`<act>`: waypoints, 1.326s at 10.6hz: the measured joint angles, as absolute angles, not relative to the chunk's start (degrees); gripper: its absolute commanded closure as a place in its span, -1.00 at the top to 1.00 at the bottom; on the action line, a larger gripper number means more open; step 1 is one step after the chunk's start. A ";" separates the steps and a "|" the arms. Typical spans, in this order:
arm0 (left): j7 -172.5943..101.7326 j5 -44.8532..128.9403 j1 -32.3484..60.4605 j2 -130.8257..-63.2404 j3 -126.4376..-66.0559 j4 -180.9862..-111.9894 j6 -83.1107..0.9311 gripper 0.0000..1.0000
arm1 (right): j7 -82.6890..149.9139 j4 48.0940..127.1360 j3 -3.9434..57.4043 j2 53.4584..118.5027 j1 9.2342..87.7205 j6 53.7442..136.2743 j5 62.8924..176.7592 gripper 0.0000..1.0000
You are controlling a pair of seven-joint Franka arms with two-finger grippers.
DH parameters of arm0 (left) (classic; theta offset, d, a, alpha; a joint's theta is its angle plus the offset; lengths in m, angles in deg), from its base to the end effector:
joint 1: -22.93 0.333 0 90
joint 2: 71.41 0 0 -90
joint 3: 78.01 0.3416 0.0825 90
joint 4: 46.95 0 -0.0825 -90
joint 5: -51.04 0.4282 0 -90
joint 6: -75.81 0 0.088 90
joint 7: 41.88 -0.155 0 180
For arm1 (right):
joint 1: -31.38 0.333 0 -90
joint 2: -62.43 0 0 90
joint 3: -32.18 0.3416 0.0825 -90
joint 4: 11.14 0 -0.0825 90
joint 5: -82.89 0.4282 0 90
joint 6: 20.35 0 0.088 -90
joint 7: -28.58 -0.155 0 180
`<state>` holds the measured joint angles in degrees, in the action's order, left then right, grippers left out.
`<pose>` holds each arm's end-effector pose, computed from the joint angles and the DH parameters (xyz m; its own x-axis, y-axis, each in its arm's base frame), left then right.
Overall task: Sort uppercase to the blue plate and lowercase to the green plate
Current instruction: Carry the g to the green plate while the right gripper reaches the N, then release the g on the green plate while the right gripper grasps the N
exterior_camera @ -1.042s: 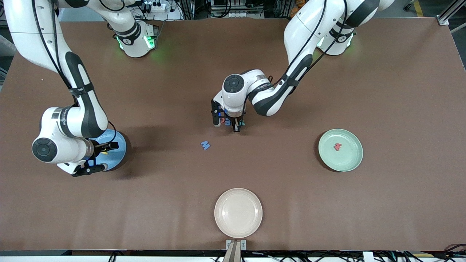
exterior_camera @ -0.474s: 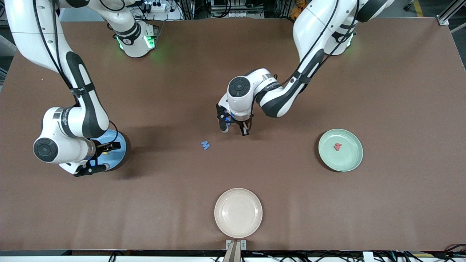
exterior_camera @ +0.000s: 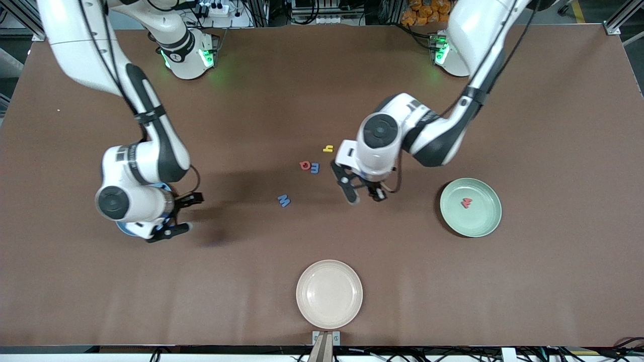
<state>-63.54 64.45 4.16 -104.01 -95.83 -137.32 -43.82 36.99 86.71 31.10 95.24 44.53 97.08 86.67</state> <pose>0.6195 -0.4038 0.2684 0.4608 -0.8866 -0.0388 -0.8875 -0.4603 -0.0214 0.6668 0.1497 0.1881 0.9225 0.3165 -0.2209 0.3079 -0.9486 -0.0729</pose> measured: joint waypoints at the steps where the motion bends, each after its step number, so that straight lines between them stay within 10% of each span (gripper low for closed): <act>1: -63.56 64.44 7.25 -103.91 -95.73 -137.42 -43.69 -0.77 | 35.82 86.43 31.72 95.12 47.12 97.74 87.92 1.00; 11: -63.55 64.40 26.66 -104.11 -91.95 -141.66 -34.16 -0.68 | 21.78 82.60 32.31 100.48 62.80 109.59 88.93 1.00; 13: -63.45 64.32 27.26 -104.30 -90.91 -143.02 -34.23 0.05 | 21.78 82.22 32.32 103.37 63.05 113.73 88.93 1.00; 14: -63.42 64.32 27.45 -104.35 -90.90 -143.18 -34.29 0.99 | 21.78 82.01 32.32 104.72 63.30 115.14 88.93 1.00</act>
<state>-63.42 64.32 27.45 -104.35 -90.90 -143.18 -34.29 21.78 82.01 32.32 104.72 63.30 115.14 88.93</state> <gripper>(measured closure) 0.621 0.000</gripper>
